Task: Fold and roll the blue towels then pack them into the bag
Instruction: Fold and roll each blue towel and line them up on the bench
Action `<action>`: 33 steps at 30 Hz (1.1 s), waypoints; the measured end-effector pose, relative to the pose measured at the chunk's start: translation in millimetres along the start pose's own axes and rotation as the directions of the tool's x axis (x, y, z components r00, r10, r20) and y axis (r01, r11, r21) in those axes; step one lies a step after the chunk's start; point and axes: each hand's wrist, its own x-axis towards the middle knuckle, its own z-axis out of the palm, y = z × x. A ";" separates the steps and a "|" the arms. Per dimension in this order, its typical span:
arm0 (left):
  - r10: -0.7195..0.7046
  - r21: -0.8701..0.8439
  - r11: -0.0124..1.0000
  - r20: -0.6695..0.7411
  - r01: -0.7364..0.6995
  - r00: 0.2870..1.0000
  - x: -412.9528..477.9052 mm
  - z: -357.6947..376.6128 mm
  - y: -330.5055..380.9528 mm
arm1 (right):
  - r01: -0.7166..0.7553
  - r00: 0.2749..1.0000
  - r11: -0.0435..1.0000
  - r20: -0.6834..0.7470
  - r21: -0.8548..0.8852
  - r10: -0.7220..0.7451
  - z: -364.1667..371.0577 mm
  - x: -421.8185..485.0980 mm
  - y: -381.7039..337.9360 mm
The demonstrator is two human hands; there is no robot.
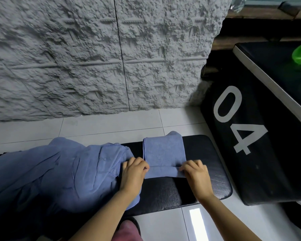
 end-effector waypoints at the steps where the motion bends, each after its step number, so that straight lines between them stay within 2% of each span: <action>1: 0.064 0.034 0.997 -0.034 -0.063 0.997 -1.8 3.1 -2.2 | 0.063 0.998 0.997 0.001 -0.051 -0.063 0.1 -2.5 1.1; 4: 0.182 0.086 0.980 -0.051 -0.177 0.982 -8.6 5.6 -7.4 | 0.172 0.985 0.975 0.017 -0.140 -0.171 2.1 -9.9 10.3; 8: 0.120 0.073 0.989 0.086 -0.126 0.989 -14.2 3.8 -6.8 | 0.172 0.984 0.967 0.082 -0.187 -0.159 3.0 -12.3 18.5; 12: -0.044 -0.093 0.994 0.124 0.055 0.991 -6.5 0.0 1.7 | 0.014 0.993 0.996 0.116 -0.089 -0.003 3.8 -8.7 13.5; 16: -0.129 -0.135 0.980 0.117 0.144 0.985 0.1 -0.8 6.2 | -0.090 0.994 0.995 0.068 0.051 0.087 5.8 -6.4 7.5; 20: -0.243 -0.144 0.953 0.161 0.266 0.957 2.0 -4.7 8.2 | -0.288 0.957 0.902 0.123 0.322 0.262 5.5 -4.5 7.1; 25: -0.228 -0.118 0.959 0.224 0.258 0.948 5.3 -9.6 7.7 | -0.411 0.908 0.835 0.242 0.366 0.341 2.4 -2.6 15.9; 33: -0.216 -0.034 0.971 0.290 0.235 0.932 13.1 -15.5 7.3 | -0.499 0.857 0.795 0.335 0.345 0.392 -7.3 8.7 8.5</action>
